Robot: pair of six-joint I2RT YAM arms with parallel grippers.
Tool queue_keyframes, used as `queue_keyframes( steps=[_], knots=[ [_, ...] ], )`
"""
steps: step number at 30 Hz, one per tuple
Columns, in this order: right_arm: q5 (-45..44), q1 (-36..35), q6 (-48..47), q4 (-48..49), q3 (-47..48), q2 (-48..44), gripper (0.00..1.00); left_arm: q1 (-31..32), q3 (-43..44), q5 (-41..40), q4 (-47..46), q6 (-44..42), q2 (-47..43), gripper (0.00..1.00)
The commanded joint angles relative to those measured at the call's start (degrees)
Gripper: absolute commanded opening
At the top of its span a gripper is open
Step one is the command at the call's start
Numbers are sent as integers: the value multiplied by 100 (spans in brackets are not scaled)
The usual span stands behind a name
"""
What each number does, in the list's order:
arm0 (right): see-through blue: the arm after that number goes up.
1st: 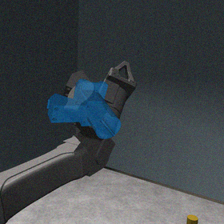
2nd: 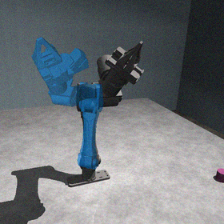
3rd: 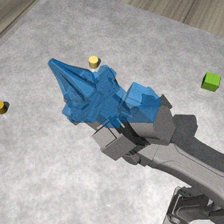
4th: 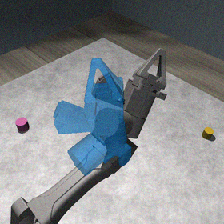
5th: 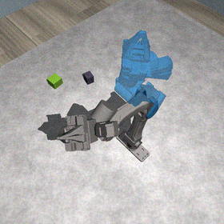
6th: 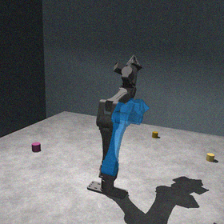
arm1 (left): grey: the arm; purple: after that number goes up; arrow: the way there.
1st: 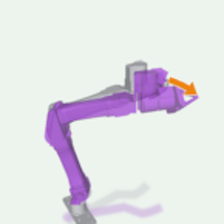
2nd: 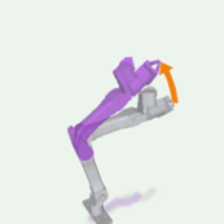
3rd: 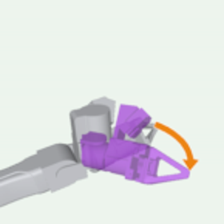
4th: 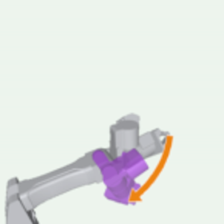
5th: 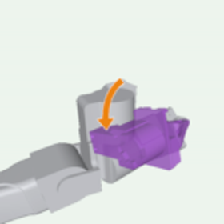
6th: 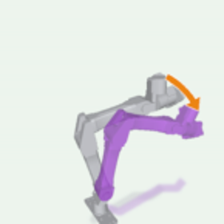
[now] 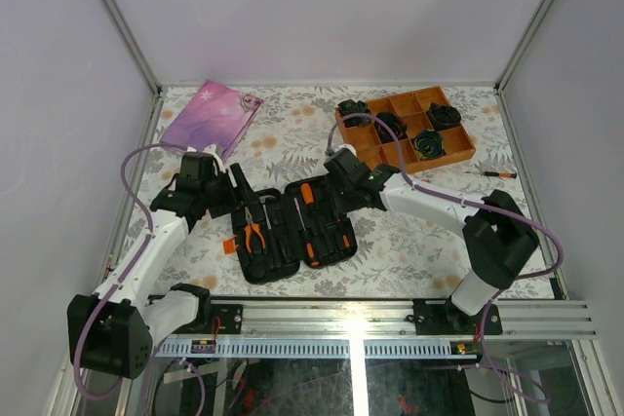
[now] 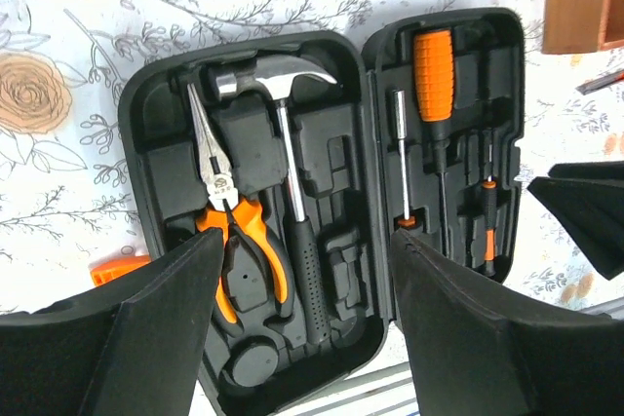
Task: Sort the tools into containers
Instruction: Place the screwdriver in the storage box, then adjust the screwdriver in the storage box.
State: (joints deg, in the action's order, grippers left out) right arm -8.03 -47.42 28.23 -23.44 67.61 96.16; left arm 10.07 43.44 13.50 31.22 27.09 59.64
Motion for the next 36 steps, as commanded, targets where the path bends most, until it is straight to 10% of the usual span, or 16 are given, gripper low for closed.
queue_keyframes(
  steps=[1, 13, 24, 36],
  knots=[
    [-290, 172, 104, 104, -645, -457, 41, -36, -105, -26, -512, 237, 88, 68],
    [939, 374, 166, 765, -1791, -659, 44, 76, 7, 130, -541, 266, 354, 72],
    [-113, 539, -172, 94, -2191, -969, 15, 1257, 424, -649, -626, 472, 914, 70],
    [-305, 708, -390, 34, -1948, -2068, 39, 1834, 474, -906, -1184, 593, 1764, 61]
  ],
)
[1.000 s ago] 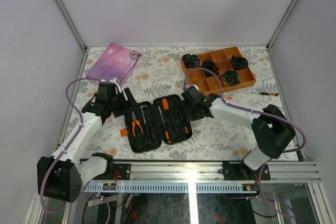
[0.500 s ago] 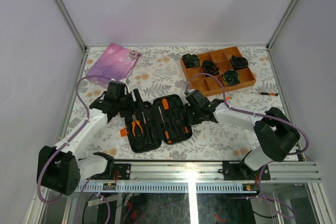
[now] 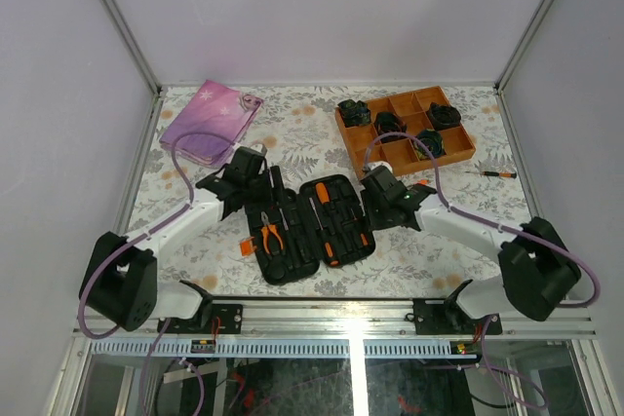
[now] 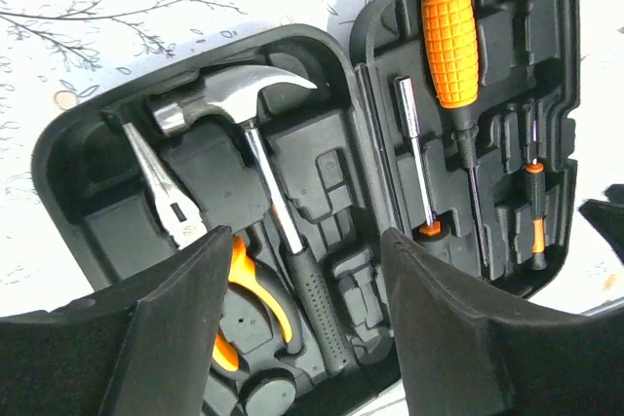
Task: Sort the tools into containers
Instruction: Adjust the screwdriver in the storage box.
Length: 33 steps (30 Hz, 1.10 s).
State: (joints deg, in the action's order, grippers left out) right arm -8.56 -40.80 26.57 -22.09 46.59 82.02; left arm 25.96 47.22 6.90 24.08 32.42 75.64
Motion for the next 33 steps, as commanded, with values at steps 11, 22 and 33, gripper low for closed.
queue_keyframes(
  steps=[11, 22, 33],
  knots=[
    [1616, 45, -302, 1179, 1076, 105, 40, 435, -236, -809, -676, 159, 381, 54],
    [1983, 45, -185, 1235, 1932, 1695, 40, 445, -465, -995, -736, 185, 509, 53],
    [1813, 45, -283, 731, 2284, 2393, 40, 446, -550, -1005, -833, 197, 692, 52]
  ],
)
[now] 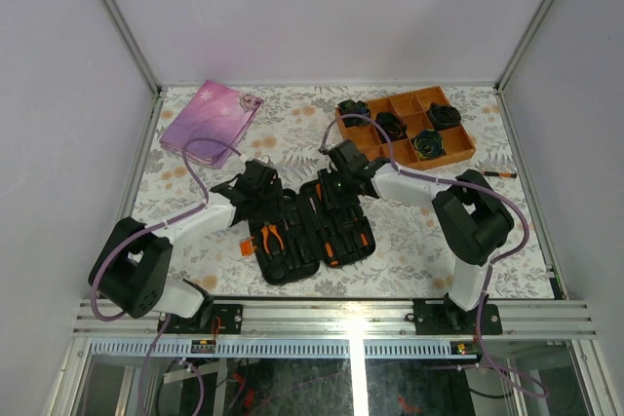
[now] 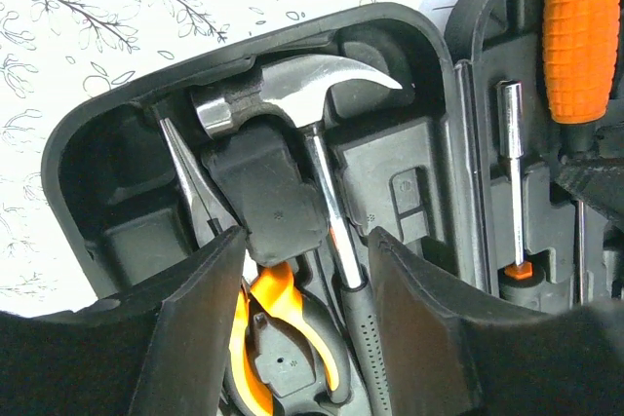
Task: Sort the tools into containers
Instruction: Adjust the screwdriver in the storage box.
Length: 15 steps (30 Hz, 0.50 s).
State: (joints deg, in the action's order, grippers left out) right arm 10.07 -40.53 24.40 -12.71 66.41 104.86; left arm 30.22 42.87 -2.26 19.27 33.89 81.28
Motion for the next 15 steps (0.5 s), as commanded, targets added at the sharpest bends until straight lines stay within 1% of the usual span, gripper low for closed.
queue_keyframes(
  steps=[1, 8, 11, 12, 15],
  knots=[
    [-64, 17, -79, -245, 338, 157, 40, 19, -115, -81, -358, 49, 144, 52],
    [-250, -14, -174, -555, 590, 458, 39, 19, -101, -39, -388, 32, 210, 51],
    [-210, -24, -176, -563, 632, 477, 30, 15, -106, -36, -397, 30, 216, 52],
    [-207, -20, -163, -551, 639, 447, 25, 19, -96, -28, -397, 30, 214, 51],
    [-256, -25, -112, -532, 668, 288, 18, 18, -101, -12, -397, 28, 214, 51]
  ],
)
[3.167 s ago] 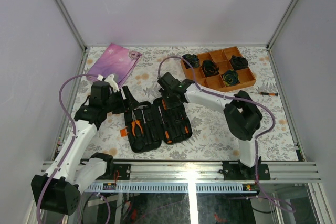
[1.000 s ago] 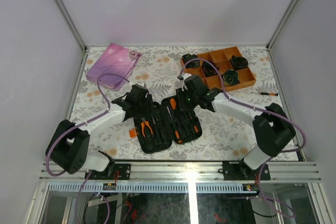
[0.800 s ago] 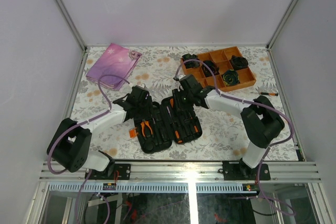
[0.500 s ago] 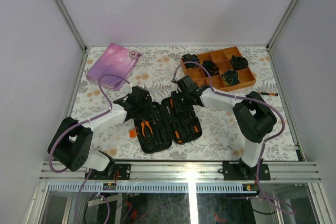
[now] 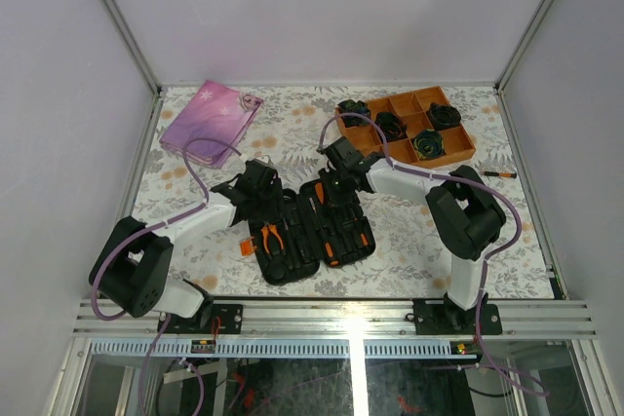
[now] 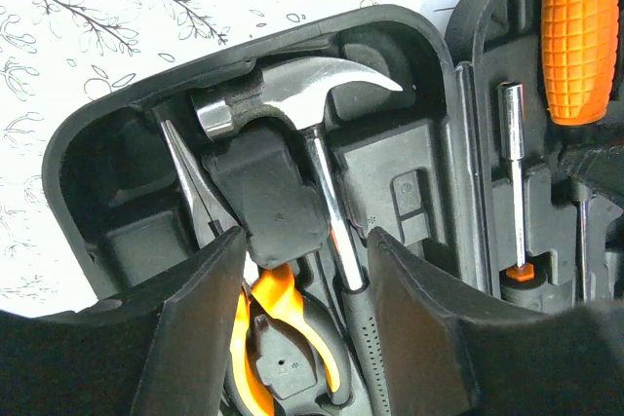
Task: Sort the tools into containers
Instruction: Adjust the screwdriver in the storage box.
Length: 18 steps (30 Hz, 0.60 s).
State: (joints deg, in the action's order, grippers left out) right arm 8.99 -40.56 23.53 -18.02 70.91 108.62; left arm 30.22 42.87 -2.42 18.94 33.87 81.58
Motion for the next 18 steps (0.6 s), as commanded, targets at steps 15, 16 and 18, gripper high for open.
queue_keyframes(
  steps=[15, 16, 18],
  knots=[
    [-237, -23, 141, -132, 500, -430, 15, 19, -100, 20, -356, 23, 161, 51],
    [-225, -23, 142, -132, 514, -381, 15, 19, -98, 24, -356, 23, 160, 51],
    [-214, -19, 142, -119, 520, -295, 15, 19, -96, 26, -356, 15, 168, 51]
  ],
)
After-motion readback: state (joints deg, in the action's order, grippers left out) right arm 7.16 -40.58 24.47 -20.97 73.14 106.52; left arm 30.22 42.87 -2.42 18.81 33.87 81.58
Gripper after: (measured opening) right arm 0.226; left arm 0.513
